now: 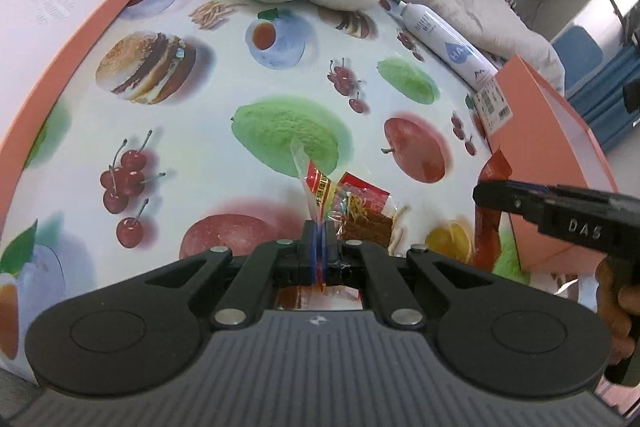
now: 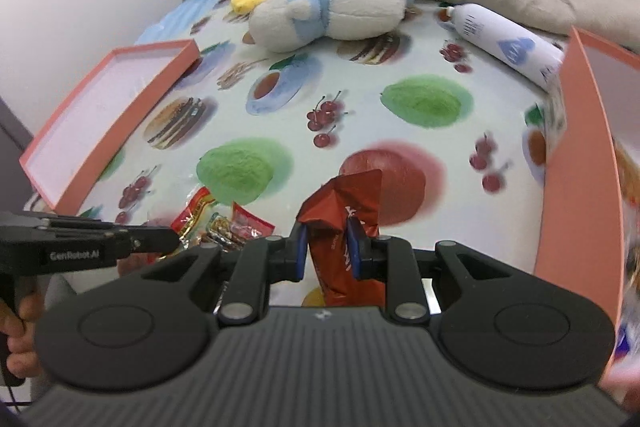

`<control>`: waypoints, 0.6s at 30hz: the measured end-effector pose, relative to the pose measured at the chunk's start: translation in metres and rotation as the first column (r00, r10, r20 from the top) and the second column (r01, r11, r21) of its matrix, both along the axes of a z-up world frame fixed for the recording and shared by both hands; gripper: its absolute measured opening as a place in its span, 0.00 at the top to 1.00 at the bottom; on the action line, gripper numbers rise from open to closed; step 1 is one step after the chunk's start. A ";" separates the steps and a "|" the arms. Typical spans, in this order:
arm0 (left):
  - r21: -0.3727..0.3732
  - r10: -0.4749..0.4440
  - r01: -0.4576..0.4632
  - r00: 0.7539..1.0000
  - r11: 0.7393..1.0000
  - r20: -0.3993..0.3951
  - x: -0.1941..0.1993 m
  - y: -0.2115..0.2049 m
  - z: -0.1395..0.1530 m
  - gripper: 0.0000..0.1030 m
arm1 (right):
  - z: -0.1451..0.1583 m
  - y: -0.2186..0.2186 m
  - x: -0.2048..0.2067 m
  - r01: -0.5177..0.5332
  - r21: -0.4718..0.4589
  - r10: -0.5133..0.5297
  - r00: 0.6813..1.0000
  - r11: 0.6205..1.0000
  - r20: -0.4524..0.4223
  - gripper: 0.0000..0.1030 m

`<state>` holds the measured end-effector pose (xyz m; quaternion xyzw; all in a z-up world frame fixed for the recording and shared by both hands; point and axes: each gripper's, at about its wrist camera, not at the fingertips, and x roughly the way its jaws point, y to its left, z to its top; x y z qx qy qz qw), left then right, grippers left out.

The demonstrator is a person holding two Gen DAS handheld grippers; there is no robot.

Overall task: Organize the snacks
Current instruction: 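Lift the meat strip pack and red snack bar from the bed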

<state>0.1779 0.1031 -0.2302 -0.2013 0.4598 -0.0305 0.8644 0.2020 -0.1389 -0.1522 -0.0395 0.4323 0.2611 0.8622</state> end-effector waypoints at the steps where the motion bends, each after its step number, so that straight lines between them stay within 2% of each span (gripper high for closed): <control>1: 0.010 -0.007 0.007 1.000 1.000 0.000 0.000 -0.001 0.000 0.97 | -0.003 -0.001 -0.004 0.013 0.002 -0.013 1.000 1.000 0.014 0.77; 5: 0.026 -0.015 0.015 1.000 1.000 -0.001 0.004 -0.006 0.003 0.97 | -0.016 -0.006 -0.011 0.054 0.033 -0.055 0.998 0.998 0.030 0.76; 10: 0.050 -0.021 0.022 1.000 0.998 -0.017 0.008 -0.011 0.006 0.96 | -0.022 -0.010 -0.020 0.047 0.025 -0.049 0.996 0.999 0.074 0.76; 12: 0.041 -0.023 0.024 0.999 0.999 -0.038 0.011 -0.012 0.005 0.84 | -0.021 -0.014 -0.024 0.051 0.037 -0.054 0.995 0.998 0.082 0.76; 14: 0.041 -0.016 0.018 0.998 0.999 -0.053 0.014 -0.012 0.003 0.41 | -0.018 -0.021 -0.029 0.056 0.059 -0.061 0.993 0.997 0.098 0.62; 15: 0.046 -0.013 0.015 0.999 0.999 -0.050 0.014 -0.012 0.004 0.33 | -0.017 -0.024 -0.031 0.056 0.067 -0.063 0.992 0.996 0.110 0.46; 16: 0.051 -0.015 0.017 0.999 0.999 -0.043 0.014 -0.013 0.004 0.24 | -0.016 -0.027 -0.034 0.055 0.072 -0.064 0.990 0.996 0.124 0.38; 18: 0.046 -0.031 0.033 0.999 0.998 -0.042 0.015 -0.015 0.005 0.18 | -0.016 -0.030 -0.039 0.039 0.062 -0.048 0.989 0.997 0.138 0.36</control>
